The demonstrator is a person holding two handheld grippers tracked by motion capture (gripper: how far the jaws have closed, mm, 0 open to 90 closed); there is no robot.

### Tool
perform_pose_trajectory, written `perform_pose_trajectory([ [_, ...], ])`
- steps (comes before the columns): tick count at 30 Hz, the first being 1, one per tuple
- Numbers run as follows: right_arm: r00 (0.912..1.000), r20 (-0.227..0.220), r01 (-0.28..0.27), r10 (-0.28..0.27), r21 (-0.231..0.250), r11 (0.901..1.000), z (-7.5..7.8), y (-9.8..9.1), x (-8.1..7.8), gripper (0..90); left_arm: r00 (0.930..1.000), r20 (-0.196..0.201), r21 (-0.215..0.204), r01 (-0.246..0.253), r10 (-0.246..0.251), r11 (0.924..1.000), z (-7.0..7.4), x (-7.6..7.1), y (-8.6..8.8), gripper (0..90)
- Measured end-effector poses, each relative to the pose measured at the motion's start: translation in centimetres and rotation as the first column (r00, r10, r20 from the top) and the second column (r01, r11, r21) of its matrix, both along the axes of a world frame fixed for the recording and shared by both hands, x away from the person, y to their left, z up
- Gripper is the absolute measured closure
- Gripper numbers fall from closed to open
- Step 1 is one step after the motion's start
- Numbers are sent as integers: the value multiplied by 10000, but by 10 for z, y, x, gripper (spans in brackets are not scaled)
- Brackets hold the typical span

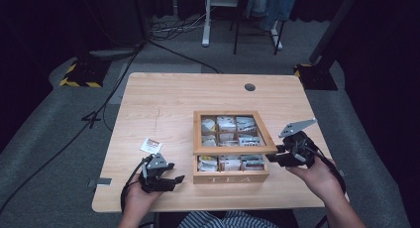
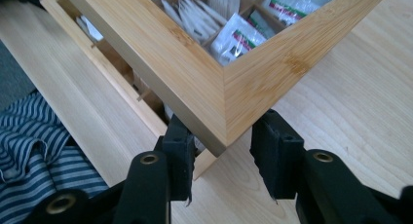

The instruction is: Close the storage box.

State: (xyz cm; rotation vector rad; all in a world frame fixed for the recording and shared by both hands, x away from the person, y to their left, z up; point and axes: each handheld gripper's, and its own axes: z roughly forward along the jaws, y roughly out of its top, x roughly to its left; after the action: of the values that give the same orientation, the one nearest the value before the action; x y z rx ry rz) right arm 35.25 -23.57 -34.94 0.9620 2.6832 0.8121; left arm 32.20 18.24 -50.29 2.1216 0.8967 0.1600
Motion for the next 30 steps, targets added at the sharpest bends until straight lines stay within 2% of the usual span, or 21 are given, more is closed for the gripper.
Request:
perform_pose_trajectory([
  [9, 9992, -351, -189, 177, -349, 9992, -4, 2, -1, 604, 9999, -127, -205, -32, 30, 9998, 0, 2, 0, 352],
  [17, 9949, -866, -603, 514, -1031, 9928, -13, 8, 0, 588, 10000, -82, -171, -20, 19, 9999, 0, 3, 0, 353],
  [20, 9940, -967, -622, 514, -1118, 9918, -15, 8, 0, 587, 10000, -92, -117, -1, 0, 9999, 0, 3, 0, 354],
  [30, 9838, -1616, -1076, 778, -1853, 9768, -28, 14, 2, 574, 10000, -2, -27, 35, -35, 10000, 0, 4, -2, 354],
])
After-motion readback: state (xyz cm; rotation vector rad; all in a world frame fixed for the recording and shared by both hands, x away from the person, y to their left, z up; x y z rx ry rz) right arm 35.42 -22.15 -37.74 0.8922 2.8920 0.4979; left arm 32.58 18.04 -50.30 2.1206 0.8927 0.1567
